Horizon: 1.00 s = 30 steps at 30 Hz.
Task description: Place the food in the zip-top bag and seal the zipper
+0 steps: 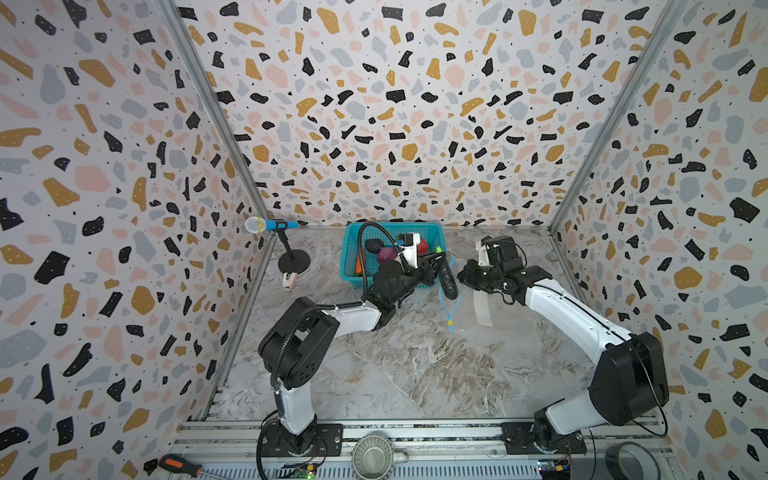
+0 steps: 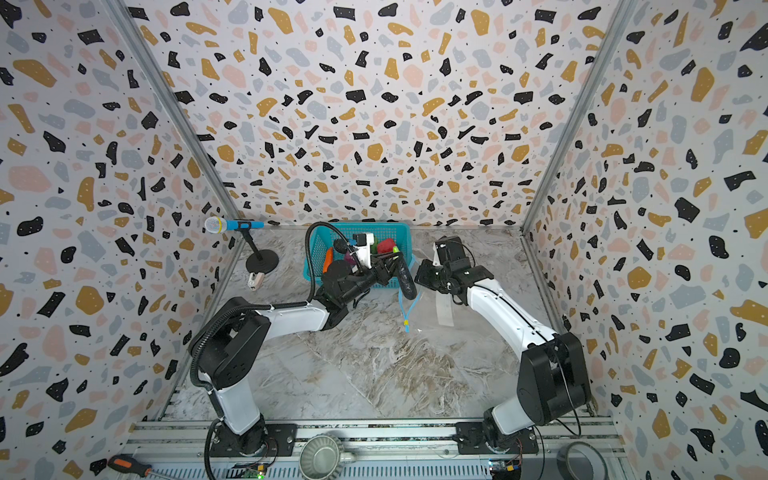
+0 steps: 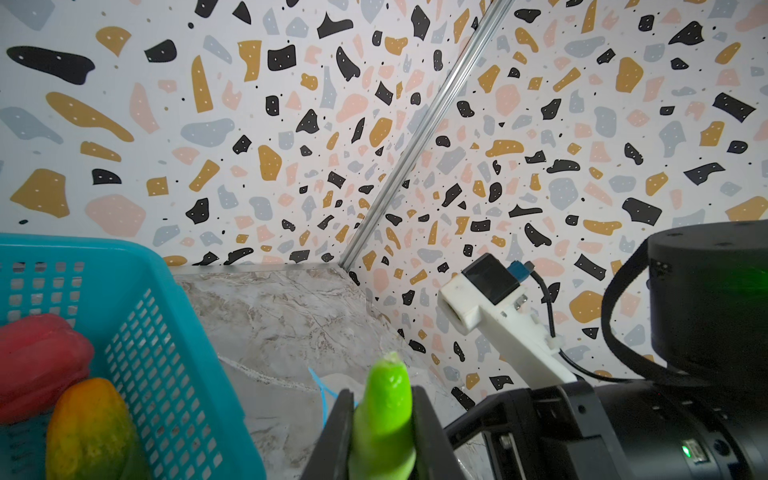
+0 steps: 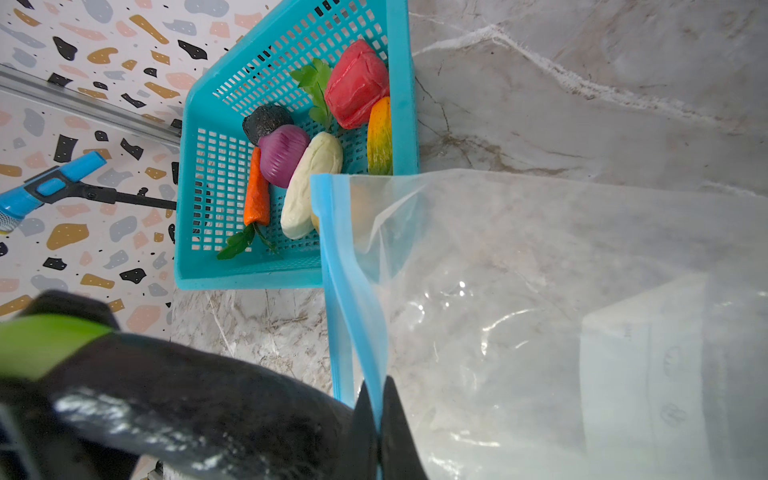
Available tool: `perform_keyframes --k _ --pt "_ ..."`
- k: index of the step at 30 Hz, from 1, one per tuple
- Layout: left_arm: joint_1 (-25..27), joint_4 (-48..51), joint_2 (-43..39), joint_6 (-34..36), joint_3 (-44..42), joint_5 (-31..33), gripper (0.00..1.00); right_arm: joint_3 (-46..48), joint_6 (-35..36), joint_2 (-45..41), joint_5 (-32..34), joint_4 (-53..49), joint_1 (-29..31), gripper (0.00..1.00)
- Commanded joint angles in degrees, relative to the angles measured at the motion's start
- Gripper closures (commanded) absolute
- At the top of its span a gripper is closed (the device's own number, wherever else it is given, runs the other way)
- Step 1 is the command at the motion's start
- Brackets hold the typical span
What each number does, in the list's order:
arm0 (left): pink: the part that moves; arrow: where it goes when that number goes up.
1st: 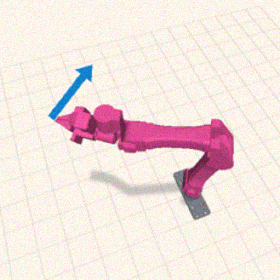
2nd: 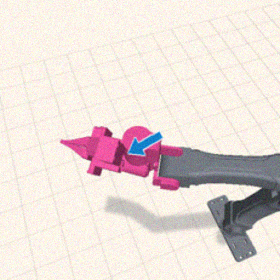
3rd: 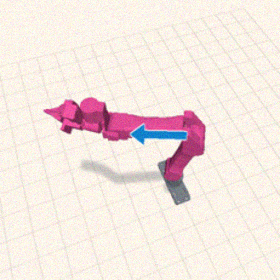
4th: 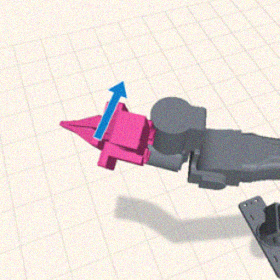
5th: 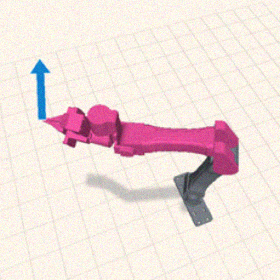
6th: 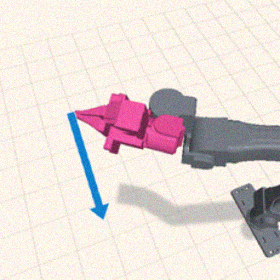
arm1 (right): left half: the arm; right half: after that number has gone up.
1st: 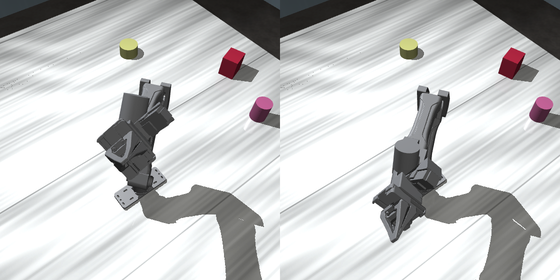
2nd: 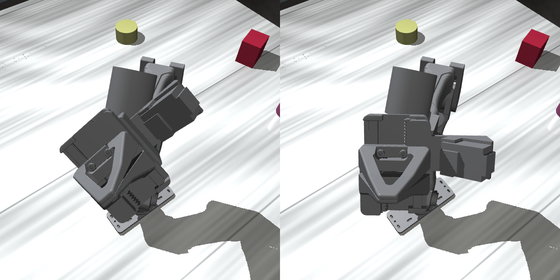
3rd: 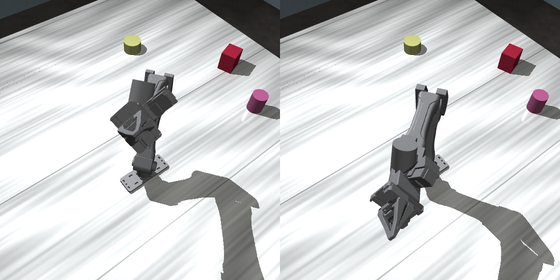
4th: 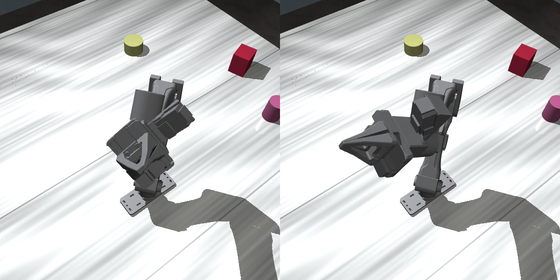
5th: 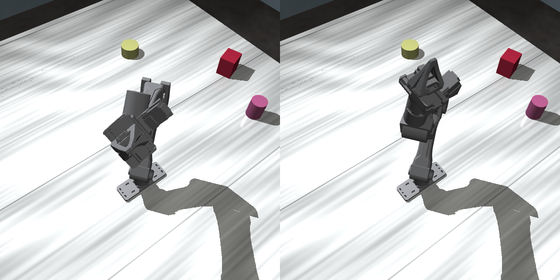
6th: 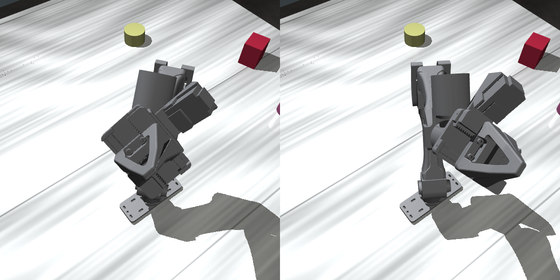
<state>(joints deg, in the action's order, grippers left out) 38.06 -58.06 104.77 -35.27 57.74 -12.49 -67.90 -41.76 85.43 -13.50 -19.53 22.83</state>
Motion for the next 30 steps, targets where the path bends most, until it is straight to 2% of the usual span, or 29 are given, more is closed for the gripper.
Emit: perform_keyframes --k 1,12,23,30 --pt "0.37 -3.02 0.33 1.51 -0.59 0.80 1.00 -2.68 0.01 -2.74 0.19 -1.48 -0.24 1.00" --pt "0.83 -4.43 1.66 0.02 -0.61 0.45 0.96 -2.24 -0.08 -2.83 0.03 -1.13 -0.24 1.00" --pt "1.31 -4.82 1.84 0.91 -0.78 0.45 0.75 -1.90 -0.16 -2.87 -0.21 -0.78 -0.29 1.00" --pt "1.40 -5.22 1.75 0.90 -1.00 0.46 0.66 -1.63 -0.24 -2.98 -0.26 -0.61 -0.24 1.00"
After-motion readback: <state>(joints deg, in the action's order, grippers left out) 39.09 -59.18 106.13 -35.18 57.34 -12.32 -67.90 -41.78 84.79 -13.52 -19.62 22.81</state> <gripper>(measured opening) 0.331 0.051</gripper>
